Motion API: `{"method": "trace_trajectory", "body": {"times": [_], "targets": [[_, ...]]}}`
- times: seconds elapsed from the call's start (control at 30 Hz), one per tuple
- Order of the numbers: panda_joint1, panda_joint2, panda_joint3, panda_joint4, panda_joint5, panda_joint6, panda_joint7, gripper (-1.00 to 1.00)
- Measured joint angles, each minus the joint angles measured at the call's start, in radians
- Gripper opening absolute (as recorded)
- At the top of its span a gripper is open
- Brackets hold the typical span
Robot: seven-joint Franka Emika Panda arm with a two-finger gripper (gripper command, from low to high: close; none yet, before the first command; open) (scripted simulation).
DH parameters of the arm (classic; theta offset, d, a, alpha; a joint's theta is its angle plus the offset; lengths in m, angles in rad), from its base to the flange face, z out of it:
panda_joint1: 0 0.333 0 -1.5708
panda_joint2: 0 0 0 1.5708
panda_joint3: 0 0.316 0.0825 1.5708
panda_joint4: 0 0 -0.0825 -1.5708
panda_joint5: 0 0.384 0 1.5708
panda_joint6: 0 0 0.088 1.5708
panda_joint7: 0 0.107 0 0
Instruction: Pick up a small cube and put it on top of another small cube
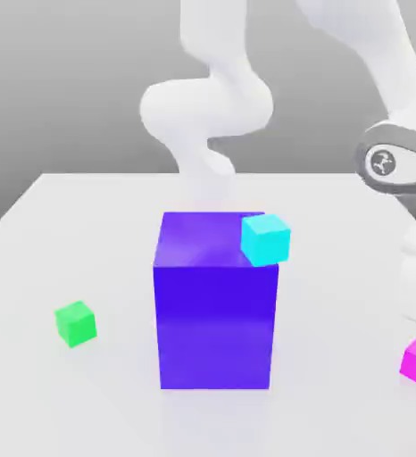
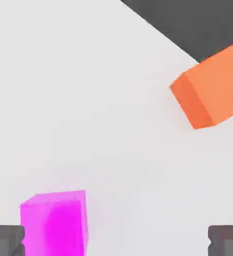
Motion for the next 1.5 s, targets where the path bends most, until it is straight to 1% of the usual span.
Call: {"method": "trace_trajectory", "body": {"times": [0.13, 0.17, 0.4, 0.57, 0.6, 0.87, 0.97, 1.07, 1.17, 1.43, 1.5], "targets": [[0.082, 0.145, -0.089, 0.029, -0.096, 0.101, 0.072, 0.0], [0.099, 0.172, -0.11, 0.036, -0.113, 0.121, 0.085, -1.0], [0.1, 0.174, -0.111, 0.036, -0.116, 0.123, 0.087, -1.0], [0.029, 0.023, -0.017, 0.01, 0.004, 0.017, -0.005, -1.0], [0.01, -0.003, -0.024, 0.006, 0.024, 0.009, -0.006, -1.0], [-0.2, -0.176, -0.226, -0.092, 0.128, 0.002, 0.145, -1.0], [-0.343, -0.238, -0.305, -0.139, 0.149, -0.001, 0.23, -1.0], [-0.487, -0.298, -0.349, -0.189, 0.164, -0.005, 0.317, -1.0], [-0.584, -0.355, -0.394, -0.237, 0.182, -0.008, 0.398, -1.0], [-0.819, -0.485, -0.543, -0.385, 0.187, -0.02, 0.633, -1.0], [-0.88, -0.501, -0.564, -0.434, 0.168, -0.024, 0.699, -1.0]]}}
